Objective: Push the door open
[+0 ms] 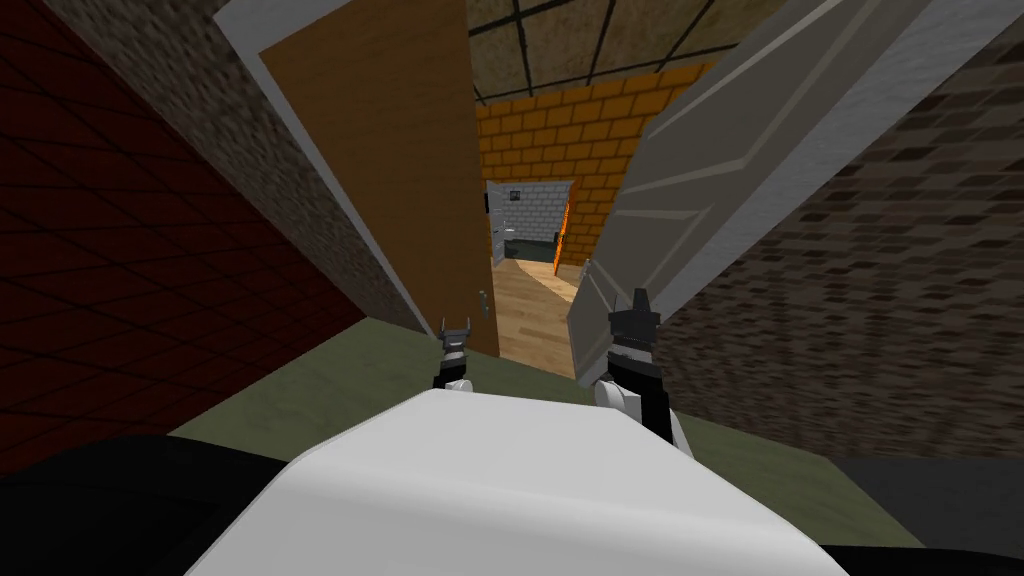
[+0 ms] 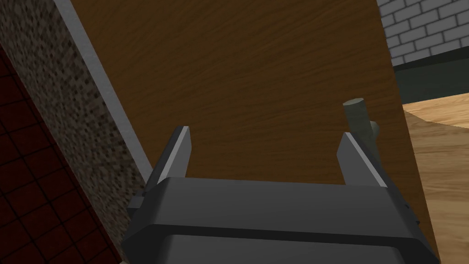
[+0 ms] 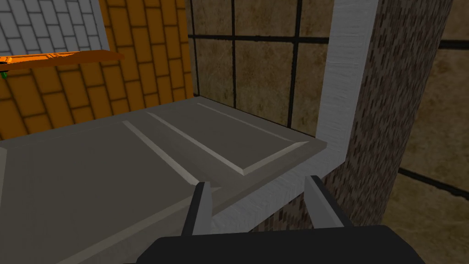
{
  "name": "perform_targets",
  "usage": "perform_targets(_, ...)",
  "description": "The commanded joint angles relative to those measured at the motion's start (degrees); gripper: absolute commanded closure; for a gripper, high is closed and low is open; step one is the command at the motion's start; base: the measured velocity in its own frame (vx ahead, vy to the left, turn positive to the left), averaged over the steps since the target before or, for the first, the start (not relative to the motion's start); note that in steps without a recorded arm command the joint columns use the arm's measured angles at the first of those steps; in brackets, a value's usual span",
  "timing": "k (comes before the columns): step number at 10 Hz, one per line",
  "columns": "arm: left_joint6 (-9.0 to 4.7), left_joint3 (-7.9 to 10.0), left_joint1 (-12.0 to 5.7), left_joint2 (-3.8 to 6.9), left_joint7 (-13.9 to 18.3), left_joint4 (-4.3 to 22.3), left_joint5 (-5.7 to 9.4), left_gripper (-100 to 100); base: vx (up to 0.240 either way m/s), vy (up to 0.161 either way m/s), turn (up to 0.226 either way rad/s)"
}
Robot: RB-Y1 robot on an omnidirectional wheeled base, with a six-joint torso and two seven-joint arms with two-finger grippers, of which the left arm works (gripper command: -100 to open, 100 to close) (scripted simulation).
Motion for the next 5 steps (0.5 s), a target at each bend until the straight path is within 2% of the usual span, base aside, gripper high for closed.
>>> perform_targets(1, -0.47, -0.47, -0.71, -0.11, 1.55, 2.29, 1.31, -100, 0.017, 0.11, -0.198)
perform_targets(5, -2.01, -1.89, -2.04, -0.46, 5.11, 7.95, 4.19, -100, 0.013, 0.118, -0.21)
